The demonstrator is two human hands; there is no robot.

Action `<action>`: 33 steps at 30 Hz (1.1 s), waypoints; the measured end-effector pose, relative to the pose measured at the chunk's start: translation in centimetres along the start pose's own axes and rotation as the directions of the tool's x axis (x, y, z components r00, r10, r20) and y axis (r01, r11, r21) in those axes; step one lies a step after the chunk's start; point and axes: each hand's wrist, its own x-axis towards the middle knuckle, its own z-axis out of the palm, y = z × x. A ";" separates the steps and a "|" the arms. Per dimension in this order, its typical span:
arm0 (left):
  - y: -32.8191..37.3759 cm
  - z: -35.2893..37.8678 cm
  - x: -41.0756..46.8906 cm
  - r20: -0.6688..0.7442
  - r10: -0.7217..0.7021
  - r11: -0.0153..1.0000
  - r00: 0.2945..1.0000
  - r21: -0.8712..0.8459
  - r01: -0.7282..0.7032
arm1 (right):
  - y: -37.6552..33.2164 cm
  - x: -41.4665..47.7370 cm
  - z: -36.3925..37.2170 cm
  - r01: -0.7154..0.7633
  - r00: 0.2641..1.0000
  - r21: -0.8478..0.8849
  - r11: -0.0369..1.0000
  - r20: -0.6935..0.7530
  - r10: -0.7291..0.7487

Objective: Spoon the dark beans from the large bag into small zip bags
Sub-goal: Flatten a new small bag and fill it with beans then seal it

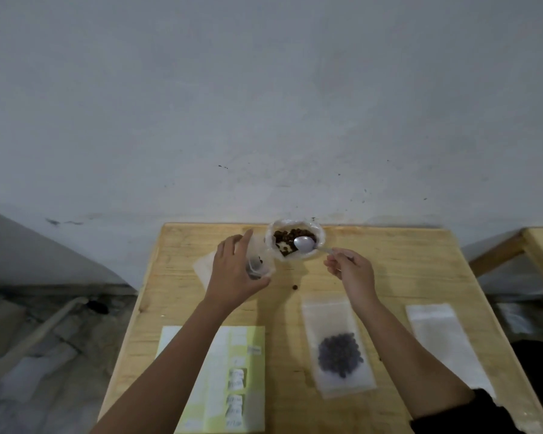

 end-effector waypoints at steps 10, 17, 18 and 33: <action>-2.1 -1.2 -1.5 -0.004 -0.051 0.999 0.999 -0.015 0.051 | 1.0 1.0 2.6 -0.182 0.978 -0.031 0.983 0.097 0.184; 0.8 -0.4 0.2 0.004 -0.023 0.996 1.000 -0.086 0.023 | -0.8 -0.1 -1.4 0.101 0.995 -0.430 0.897 0.029 -0.098; 1.5 -0.1 0.4 0.006 -0.011 0.995 1.000 -0.100 0.011 | -1.3 -0.4 -1.9 0.147 0.988 -0.466 0.873 0.036 -0.147; 9.9 3.1 1.5 -0.009 0.227 0.955 0.974 -0.196 -0.224 | -6.0 -3.3 -3.6 0.593 0.795 -0.594 0.544 0.540 -0.278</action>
